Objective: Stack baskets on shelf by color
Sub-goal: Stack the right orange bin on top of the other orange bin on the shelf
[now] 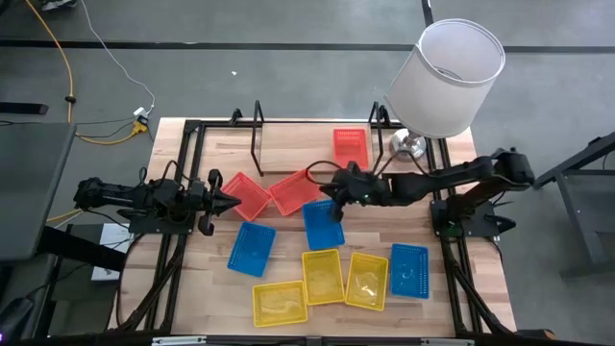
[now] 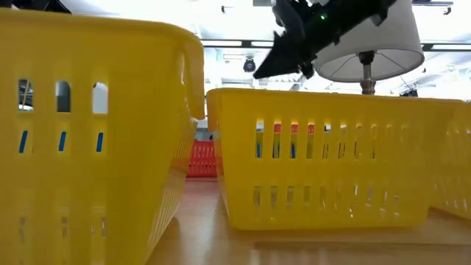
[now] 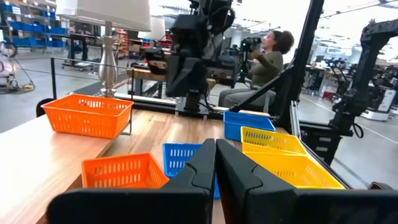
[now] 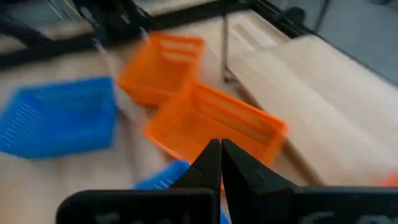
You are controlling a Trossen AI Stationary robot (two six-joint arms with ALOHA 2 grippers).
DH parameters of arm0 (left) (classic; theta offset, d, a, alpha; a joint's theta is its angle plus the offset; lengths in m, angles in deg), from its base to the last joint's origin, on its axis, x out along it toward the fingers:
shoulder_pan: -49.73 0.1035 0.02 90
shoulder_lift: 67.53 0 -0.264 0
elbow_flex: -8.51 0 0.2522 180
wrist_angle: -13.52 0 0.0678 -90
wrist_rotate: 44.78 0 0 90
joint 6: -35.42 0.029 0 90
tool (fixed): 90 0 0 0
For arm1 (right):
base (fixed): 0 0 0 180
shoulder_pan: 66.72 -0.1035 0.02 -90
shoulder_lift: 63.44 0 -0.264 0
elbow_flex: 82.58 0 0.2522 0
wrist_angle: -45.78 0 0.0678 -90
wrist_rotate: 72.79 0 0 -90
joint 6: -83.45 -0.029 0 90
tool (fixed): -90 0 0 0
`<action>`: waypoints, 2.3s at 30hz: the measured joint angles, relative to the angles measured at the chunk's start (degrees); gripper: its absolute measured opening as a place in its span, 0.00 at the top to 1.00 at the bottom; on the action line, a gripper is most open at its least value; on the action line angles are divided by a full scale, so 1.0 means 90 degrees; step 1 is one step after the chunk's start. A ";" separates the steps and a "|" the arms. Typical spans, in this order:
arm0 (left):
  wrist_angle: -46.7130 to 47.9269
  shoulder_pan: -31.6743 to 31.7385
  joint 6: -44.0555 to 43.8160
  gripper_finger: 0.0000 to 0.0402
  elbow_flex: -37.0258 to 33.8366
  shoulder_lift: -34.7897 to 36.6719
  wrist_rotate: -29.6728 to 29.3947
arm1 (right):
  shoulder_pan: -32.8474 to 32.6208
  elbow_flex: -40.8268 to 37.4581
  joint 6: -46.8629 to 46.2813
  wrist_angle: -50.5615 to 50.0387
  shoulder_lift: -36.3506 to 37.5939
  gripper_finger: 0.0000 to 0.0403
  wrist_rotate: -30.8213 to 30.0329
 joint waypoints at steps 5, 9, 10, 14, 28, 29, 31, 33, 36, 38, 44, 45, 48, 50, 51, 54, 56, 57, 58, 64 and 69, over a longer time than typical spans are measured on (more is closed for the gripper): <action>0.0000 -0.0001 0.0000 0.99 0.0000 0.0000 -0.0006 | 0.0085 0.0565 -0.0351 -0.0464 -0.0738 0.97 -0.0367; 0.0009 0.0000 -0.0003 0.99 0.0001 0.0000 -0.0003 | 0.0183 0.1282 -0.0669 -0.1360 -0.1572 0.85 -0.0679; 0.0019 -0.0001 -0.0007 0.99 -0.0001 0.0000 -0.0003 | 0.0206 0.1454 -0.0744 -0.1567 -0.1745 0.81 -0.0828; 0.0051 -0.0001 -0.0022 0.99 -0.0002 0.0000 -0.0003 | 0.0343 0.2028 -0.1014 -0.2089 -0.2283 0.63 -0.1122; 0.0051 -0.0001 -0.0022 0.99 0.0001 0.0000 0.0002 | 0.0472 0.2360 -0.2086 -0.2578 -0.2834 0.48 -0.0992; 0.0052 -0.0001 -0.0022 0.99 0.0001 0.0000 0.0002 | 0.0468 0.2360 -0.2086 -0.2584 -0.2834 0.49 -0.1021; 0.0049 -0.0001 -0.0025 0.99 -0.0002 0.0000 0.0004 | 0.0468 0.2358 -0.2087 -0.2591 -0.2834 0.50 -0.1104; 0.0051 -0.0001 -0.0101 0.99 -0.0002 0.0000 0.0012 | 0.0468 0.2358 -0.2180 -0.2588 -0.2836 0.52 -0.1132; 0.0051 -0.0001 -0.0175 0.99 -0.0001 0.0000 0.0014 | 0.0498 0.2351 -0.2205 -0.2556 -0.2930 0.54 -0.1103; 0.0051 0.0000 -0.0178 0.99 -0.0002 0.0000 0.0023 | 0.0501 0.2350 -0.2266 -0.2452 -0.3012 0.55 -0.1060; 0.0053 -0.0001 -0.0230 0.99 0.0001 0.0000 0.0070 | 0.0500 0.2348 -0.2321 -0.2436 -0.3096 0.57 -0.1003; 0.0062 -0.0001 -0.0284 0.99 -0.0002 0.0000 0.0068 | 0.0502 0.2349 -0.2345 -0.2402 -0.3116 0.58 -0.1002; 0.0057 -0.0001 -0.0341 0.99 0.0000 0.0000 0.0065 | 0.0511 0.2350 -0.2352 -0.2458 -0.3164 0.61 -0.0906; 0.0063 -0.0001 -0.0340 0.99 0.0001 -0.0001 0.0065 | 0.0510 0.2350 -0.2352 -0.2396 -0.3195 0.63 -0.0895; 0.0058 0.0001 -0.0340 0.99 0.0000 0.0000 0.0065 | 0.0510 0.2350 -0.2350 -0.2422 -0.3196 0.65 -0.0906; 0.0061 -0.0001 -0.0340 0.99 -0.0002 0.0000 0.0065 | 0.0522 0.2350 -0.2349 -0.2416 -0.3196 0.72 -0.0944; 0.0057 -0.0001 -0.0340 0.99 -0.0001 0.0000 0.0065 | 0.0539 0.2350 -0.2321 -0.2414 -0.3196 0.78 -0.1016; 0.0058 0.0000 -0.0340 0.99 0.0000 0.0000 0.0062 | 0.0541 0.2350 -0.2318 -0.2406 -0.3196 0.81 -0.1053; 0.0057 -0.0001 -0.0340 0.99 -0.0001 -0.0001 0.0062 | 0.0547 0.2350 -0.2307 -0.2403 -0.3196 0.85 -0.1085; 0.0066 -0.0001 -0.0338 0.99 -0.0001 0.0000 0.0060 | 0.0552 0.2350 -0.1983 -0.2386 -0.3122 0.97 -0.1282; 0.0066 0.0000 -0.0338 0.99 0.0000 0.0000 0.0042 | 0.0539 0.2350 -0.1645 -0.2419 -0.2676 0.99 -0.1437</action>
